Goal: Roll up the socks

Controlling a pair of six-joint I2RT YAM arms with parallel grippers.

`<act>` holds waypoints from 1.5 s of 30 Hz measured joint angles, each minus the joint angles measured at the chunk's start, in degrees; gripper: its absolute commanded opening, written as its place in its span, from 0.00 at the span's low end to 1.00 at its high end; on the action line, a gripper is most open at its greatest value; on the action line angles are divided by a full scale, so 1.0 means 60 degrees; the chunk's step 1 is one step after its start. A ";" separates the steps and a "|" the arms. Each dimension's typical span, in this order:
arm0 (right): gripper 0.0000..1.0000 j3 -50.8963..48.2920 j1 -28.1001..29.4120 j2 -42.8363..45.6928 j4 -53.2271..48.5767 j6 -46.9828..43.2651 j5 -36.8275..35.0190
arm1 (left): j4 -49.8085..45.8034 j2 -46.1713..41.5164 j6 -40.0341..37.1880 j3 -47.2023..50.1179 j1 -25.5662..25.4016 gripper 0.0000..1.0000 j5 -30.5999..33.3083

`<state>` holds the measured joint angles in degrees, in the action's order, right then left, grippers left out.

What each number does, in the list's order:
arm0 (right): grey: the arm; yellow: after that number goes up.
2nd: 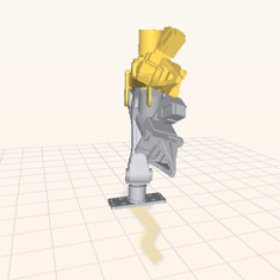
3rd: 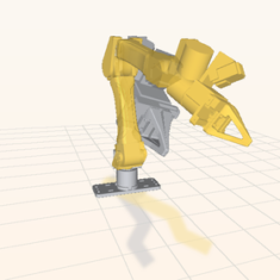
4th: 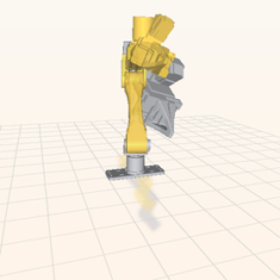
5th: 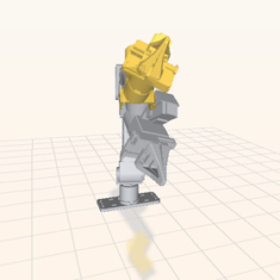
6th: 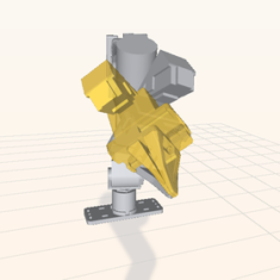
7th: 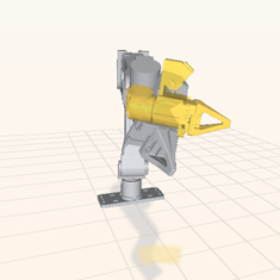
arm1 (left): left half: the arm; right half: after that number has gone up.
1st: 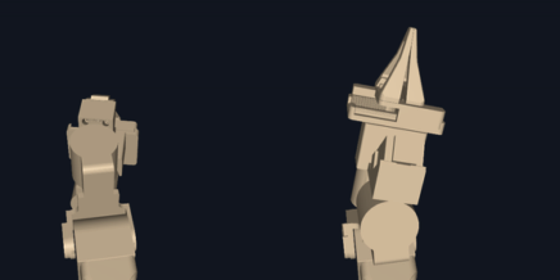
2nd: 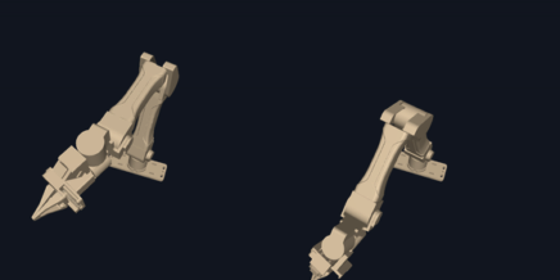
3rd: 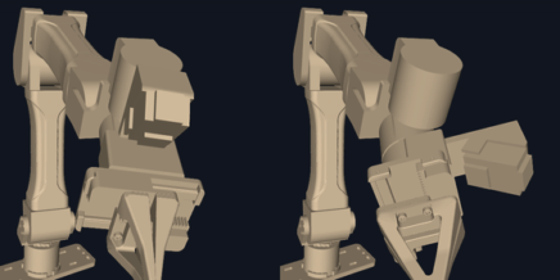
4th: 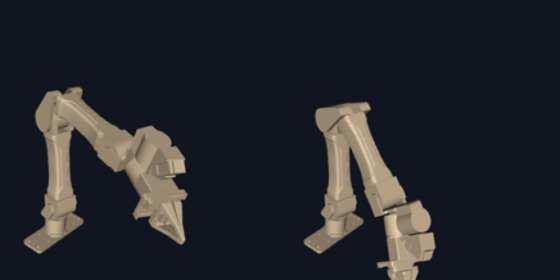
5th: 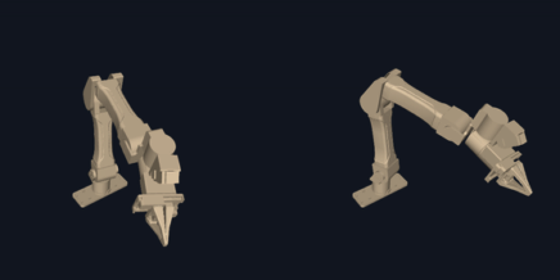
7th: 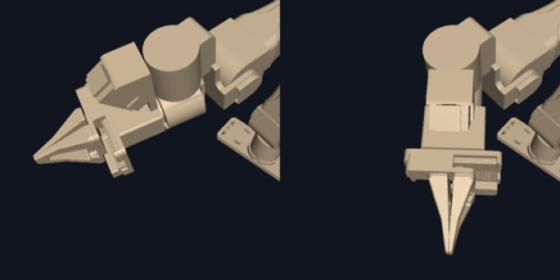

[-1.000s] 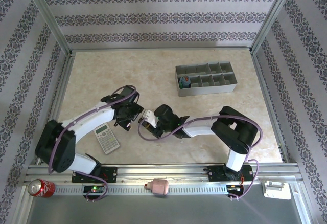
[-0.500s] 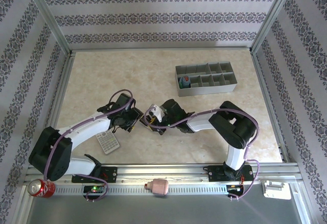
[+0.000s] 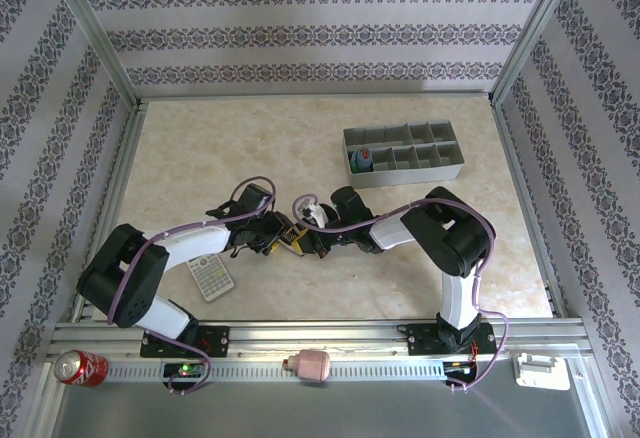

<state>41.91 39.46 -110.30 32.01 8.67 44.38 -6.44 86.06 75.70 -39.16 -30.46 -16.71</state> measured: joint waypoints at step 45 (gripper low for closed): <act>0.34 0.0998 0.4575 0.1315 -0.3228 -0.4484 -1.0943 | -0.5337 0.2044 0.0127 -0.3534 -0.0470 0.00 0.0652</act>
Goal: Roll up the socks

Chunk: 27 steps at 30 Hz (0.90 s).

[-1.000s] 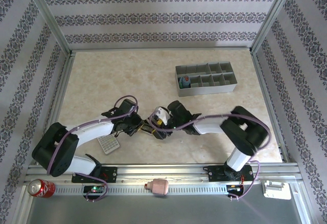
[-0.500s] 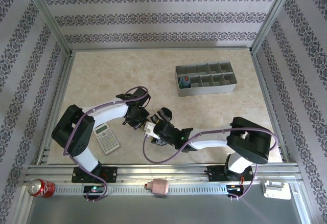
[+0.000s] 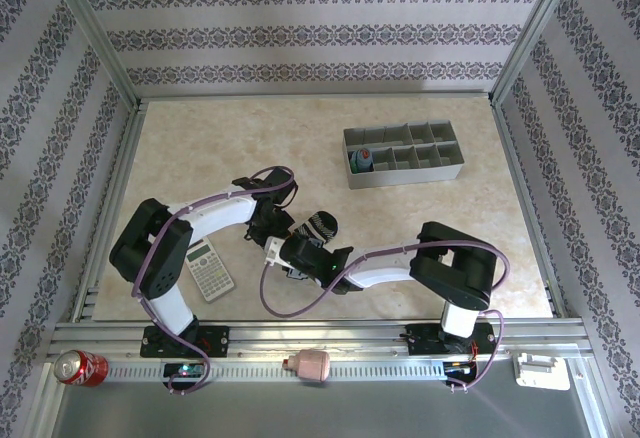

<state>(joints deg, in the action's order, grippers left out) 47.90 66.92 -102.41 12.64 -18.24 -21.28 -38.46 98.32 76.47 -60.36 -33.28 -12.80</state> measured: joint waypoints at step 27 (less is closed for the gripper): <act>0.00 -0.1082 -0.1701 0.0390 0.1592 0.2820 0.3140 | 0.1657 -0.1515 0.1337 0.1209 0.0820 0.88 -0.0317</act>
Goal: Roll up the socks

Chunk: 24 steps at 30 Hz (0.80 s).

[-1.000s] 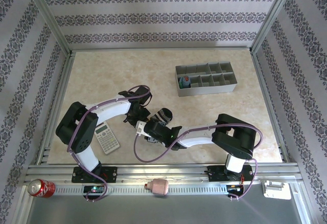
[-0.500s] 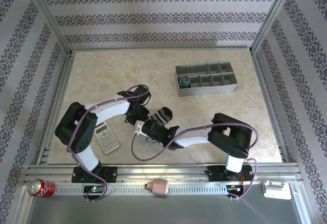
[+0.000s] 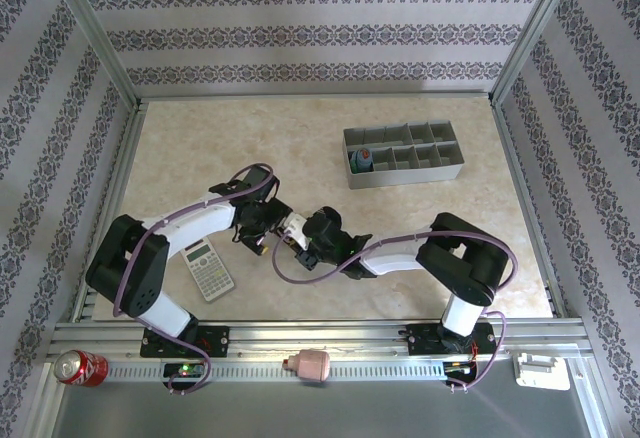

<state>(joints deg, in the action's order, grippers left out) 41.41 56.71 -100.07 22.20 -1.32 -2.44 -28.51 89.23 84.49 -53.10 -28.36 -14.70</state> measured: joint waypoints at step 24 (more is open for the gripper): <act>0.00 -0.1705 -0.2065 -0.0200 0.3122 0.2991 0.3763 | 0.2116 -0.0404 -0.1698 0.0991 -0.0186 0.62 -0.0430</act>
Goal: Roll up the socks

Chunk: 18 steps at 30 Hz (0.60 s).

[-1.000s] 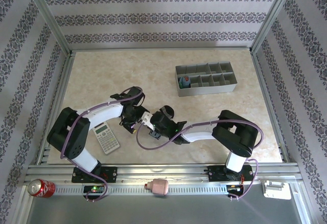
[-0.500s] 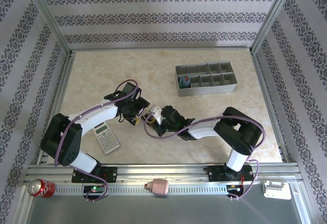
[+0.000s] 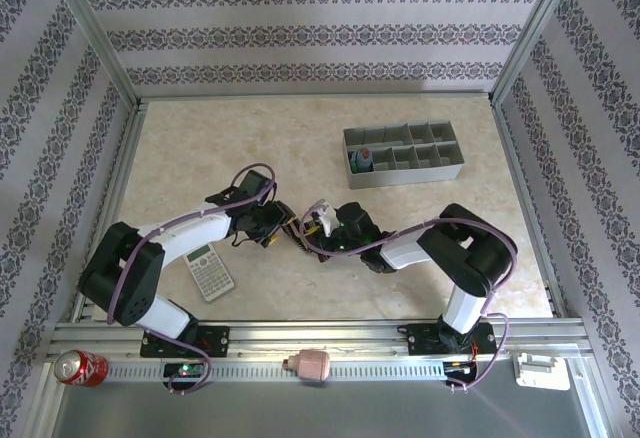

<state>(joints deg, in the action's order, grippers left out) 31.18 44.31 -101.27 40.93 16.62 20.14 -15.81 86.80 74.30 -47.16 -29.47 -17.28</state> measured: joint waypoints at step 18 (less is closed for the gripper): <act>0.00 -0.0871 -0.0980 -0.0914 0.2725 0.1708 0.1632 | 0.1166 0.1209 -0.0867 -0.0350 -0.0623 0.64 -0.0113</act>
<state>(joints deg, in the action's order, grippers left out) 25.96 38.44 -106.76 57.28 26.87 29.93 -8.82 94.06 69.10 -49.25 -33.21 -17.96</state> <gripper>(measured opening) 0.063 0.639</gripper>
